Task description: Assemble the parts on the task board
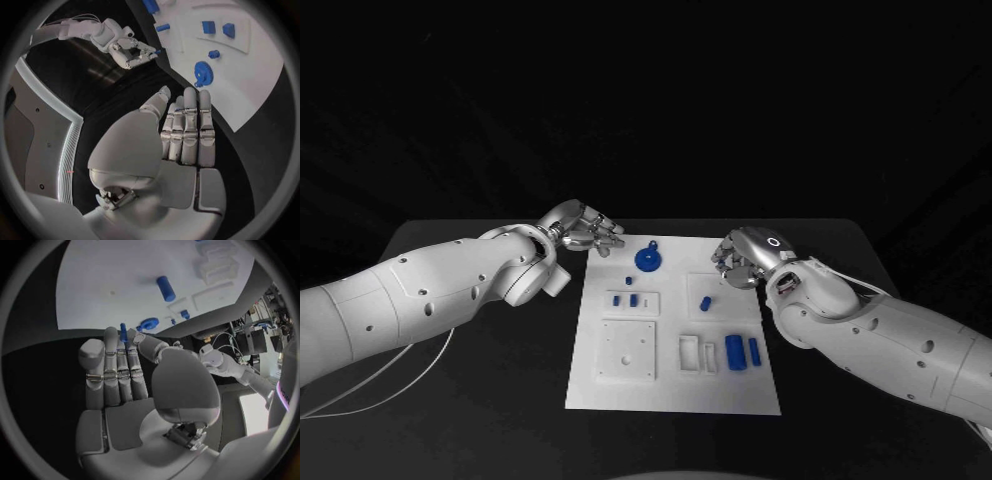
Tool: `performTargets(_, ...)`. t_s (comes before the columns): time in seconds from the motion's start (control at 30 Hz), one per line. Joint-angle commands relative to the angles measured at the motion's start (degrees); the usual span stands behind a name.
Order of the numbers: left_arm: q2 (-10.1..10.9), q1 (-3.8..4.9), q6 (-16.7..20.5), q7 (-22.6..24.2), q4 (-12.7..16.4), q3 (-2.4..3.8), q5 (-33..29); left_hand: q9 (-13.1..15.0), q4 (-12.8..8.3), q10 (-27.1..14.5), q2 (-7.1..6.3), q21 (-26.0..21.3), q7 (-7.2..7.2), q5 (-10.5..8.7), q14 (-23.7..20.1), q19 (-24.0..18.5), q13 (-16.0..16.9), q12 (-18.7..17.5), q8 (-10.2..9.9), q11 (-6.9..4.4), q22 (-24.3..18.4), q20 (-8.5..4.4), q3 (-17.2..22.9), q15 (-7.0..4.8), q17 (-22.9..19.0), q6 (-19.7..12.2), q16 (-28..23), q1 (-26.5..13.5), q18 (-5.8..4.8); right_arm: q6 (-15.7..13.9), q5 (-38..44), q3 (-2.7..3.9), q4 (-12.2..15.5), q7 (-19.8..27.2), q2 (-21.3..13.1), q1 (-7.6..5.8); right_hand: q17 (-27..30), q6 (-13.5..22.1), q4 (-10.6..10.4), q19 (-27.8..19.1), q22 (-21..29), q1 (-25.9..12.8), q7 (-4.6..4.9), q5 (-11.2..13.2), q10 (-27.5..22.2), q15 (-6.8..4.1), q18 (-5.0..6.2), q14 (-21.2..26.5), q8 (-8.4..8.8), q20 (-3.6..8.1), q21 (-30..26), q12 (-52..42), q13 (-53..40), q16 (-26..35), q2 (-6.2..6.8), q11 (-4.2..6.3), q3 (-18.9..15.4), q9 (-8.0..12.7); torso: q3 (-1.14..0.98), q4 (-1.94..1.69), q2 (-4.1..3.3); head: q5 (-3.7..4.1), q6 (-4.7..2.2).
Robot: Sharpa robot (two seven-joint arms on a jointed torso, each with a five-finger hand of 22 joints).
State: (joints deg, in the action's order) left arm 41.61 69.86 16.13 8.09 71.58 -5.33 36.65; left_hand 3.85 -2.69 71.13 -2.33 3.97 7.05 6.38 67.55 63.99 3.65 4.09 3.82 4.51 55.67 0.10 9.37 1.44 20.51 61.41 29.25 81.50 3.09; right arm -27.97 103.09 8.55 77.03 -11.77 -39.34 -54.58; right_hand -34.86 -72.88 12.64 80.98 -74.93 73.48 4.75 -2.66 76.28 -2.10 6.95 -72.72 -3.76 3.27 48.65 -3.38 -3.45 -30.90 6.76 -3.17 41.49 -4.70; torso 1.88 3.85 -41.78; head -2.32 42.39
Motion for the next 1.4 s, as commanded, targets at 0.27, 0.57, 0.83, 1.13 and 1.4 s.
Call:
performTargets(0.27,-1.35,0.06,-0.96,-0.17,-0.49,0.04,-0.43,0.04,0.49,-0.33,0.51,-0.02,0.28,0.13,-0.15,-0.1,-0.06,-0.27,-0.14,0.05,-0.15,0.23,-0.02,0.11,-0.05,-0.18,-0.22,-0.38,-0.12,0.81,-2.38,0.74,7.04,1.24,0.46,0.38,-0.13,-0.33,-0.35,0.45,-4.47,0.59,-0.05,-0.1,1.59,0.09,0.81,-0.34,0.06,0.08,-0.1,-0.15,-0.22,0.46,0.27,1.13,-0.1,-0.08,0.31,-0.19,0.25,-1.65,-0.16)
performTargets(0.57,-2.17,0.07,-0.71,0.0,-1.08,0.04,-0.34,0.04,0.68,-0.34,0.58,-0.01,0.28,0.16,-0.13,-0.03,-0.06,-0.26,-0.16,0.03,-0.33,0.23,-0.01,0.09,-0.02,-0.22,-0.16,-0.32,-0.11,2.22,-2.81,0.12,9.08,2.37,3.16,1.3,-0.19,-0.2,-0.29,0.52,-4.52,0.59,0.0,-0.09,1.47,0.09,0.77,-0.38,0.07,0.07,0.02,-0.14,-0.21,0.5,0.29,1.11,-0.33,-0.08,0.34,-0.05,0.31,-3.57,0.15)
performTargets(0.83,-3.16,0.09,-1.5,-0.32,-3.03,0.05,-0.22,0.04,0.68,-0.34,0.58,-0.01,0.28,0.16,-0.13,-0.03,-0.06,-0.26,-0.16,0.03,-0.33,0.23,-0.01,0.09,-0.02,-0.22,-0.16,-0.32,-0.11,3.58,-2.62,-1.75,9.7,2.98,5.14,1.83,-0.32,0.0,0.11,0.61,-4.55,0.51,0.07,-0.09,1.24,0.13,0.77,-0.41,0.05,0.05,-0.04,-0.16,-0.21,0.62,-0.11,1.04,-0.79,-0.09,0.27,-0.17,0.3,-4.51,-0.04)
performTargets(1.13,-3.94,0.1,-4.14,-0.15,-3.96,0.05,0.38,0.02,0.32,-0.45,0.38,0.02,0.48,0.69,-0.44,-0.25,-0.07,-0.28,-0.17,0.13,-0.38,0.23,0.07,0.18,-0.04,-0.65,-0.25,0.25,-0.13,3.96,-1.14,-3.93,7.83,3.78,7.63,2.84,-0.36,0.04,0.4,0.64,-4.55,0.46,0.07,-0.1,1.27,0.12,0.78,-0.44,0.06,0.05,-0.08,-0.15,-0.2,0.67,-0.22,1.03,-0.79,-0.11,0.23,-0.21,0.18,-6.76,0.48)
performTargets(1.4,-4.19,0.09,-6.17,0.61,-4.22,0.05,0.75,0.03,0.11,-0.67,0.29,0.03,0.49,0.67,-0.64,-0.51,-0.06,-0.28,-0.16,0.22,-0.16,0.31,-0.02,0.25,-0.06,-0.8,-0.3,0.21,-0.13,3.61,0.7,-4.84,7.47,4.04,8.23,3.8,-0.43,-0.05,0.69,0.76,-4.61,0.28,0.04,-0.1,1.36,0.09,0.76,-0.54,0.04,0.08,0.12,-0.15,-0.21,0.68,-0.27,1.06,-0.67,-0.18,0.23,-0.05,0.21,-7.44,0.8)
